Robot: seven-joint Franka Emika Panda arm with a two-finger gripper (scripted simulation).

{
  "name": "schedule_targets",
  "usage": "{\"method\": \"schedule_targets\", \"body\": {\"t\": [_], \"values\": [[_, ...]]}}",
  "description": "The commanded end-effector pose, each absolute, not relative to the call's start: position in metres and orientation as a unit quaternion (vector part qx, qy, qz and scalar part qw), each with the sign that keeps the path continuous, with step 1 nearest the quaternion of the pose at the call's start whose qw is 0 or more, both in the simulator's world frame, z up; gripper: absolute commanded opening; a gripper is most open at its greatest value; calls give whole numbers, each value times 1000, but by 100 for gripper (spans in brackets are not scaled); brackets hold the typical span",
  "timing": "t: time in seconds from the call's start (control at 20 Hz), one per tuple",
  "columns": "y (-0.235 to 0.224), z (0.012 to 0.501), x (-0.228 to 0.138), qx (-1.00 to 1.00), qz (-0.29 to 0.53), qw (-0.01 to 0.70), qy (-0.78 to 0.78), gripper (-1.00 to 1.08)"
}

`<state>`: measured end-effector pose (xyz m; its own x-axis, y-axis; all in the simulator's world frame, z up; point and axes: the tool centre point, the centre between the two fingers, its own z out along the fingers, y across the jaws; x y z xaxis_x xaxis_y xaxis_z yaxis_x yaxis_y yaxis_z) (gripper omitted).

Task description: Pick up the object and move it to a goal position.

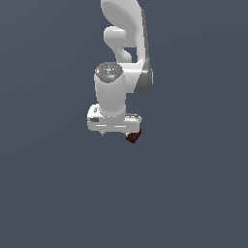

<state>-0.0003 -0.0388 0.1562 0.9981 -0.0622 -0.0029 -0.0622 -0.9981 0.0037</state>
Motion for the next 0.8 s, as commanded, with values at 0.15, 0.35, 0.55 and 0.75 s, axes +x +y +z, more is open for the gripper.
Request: {"method": "schedule_targets", "body": {"t": [0.15, 0.35, 0.55, 0.75], "values": [[-41, 155, -1, 999, -4, 2, -35, 100], [-49, 153, -5, 999, -14, 2, -46, 100], [-51, 153, -5, 999, -17, 2, -47, 100], [-49, 151, -6, 999, -16, 2, -51, 100]]}}
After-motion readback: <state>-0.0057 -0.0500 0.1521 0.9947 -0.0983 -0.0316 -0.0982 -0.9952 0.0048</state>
